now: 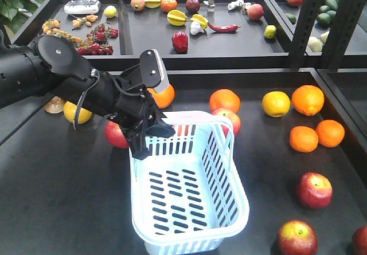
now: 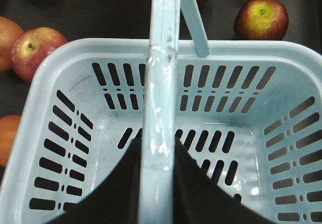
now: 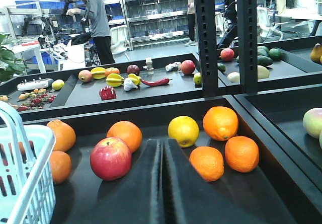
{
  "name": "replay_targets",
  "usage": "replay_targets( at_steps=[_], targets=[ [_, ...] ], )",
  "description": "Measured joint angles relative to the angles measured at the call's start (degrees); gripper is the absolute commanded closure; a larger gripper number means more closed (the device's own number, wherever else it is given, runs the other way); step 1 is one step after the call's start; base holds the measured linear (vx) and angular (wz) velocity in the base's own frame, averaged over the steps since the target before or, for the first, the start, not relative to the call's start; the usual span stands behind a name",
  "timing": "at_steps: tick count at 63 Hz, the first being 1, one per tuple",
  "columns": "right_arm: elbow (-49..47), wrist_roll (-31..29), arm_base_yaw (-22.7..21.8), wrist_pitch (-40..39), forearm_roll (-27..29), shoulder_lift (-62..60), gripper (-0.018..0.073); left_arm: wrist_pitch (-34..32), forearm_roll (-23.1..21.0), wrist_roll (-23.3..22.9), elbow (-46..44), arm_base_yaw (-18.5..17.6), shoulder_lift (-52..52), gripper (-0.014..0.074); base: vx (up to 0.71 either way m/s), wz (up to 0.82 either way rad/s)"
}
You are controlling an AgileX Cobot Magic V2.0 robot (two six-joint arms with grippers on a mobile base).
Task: Pick three apples into basket with both arms
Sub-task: 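Lower the light-blue basket onto the table with the left gripper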
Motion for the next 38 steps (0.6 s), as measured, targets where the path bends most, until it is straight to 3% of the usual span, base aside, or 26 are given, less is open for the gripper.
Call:
replay_targets(
  at_steps=[26,38],
  targets=[
    [0.0,0.0,0.0,0.0,0.0,0.0,0.0564,-1.33,-4.05,3.3,-0.07,0.0,3.57,0.0598,0.0,0.0],
    [0.0,0.0,0.0,0.0,0.0,0.0,0.0564,-1.47,-4.51,3.35,-0.07,0.0,3.94,0.054,0.0,0.0]
  ],
)
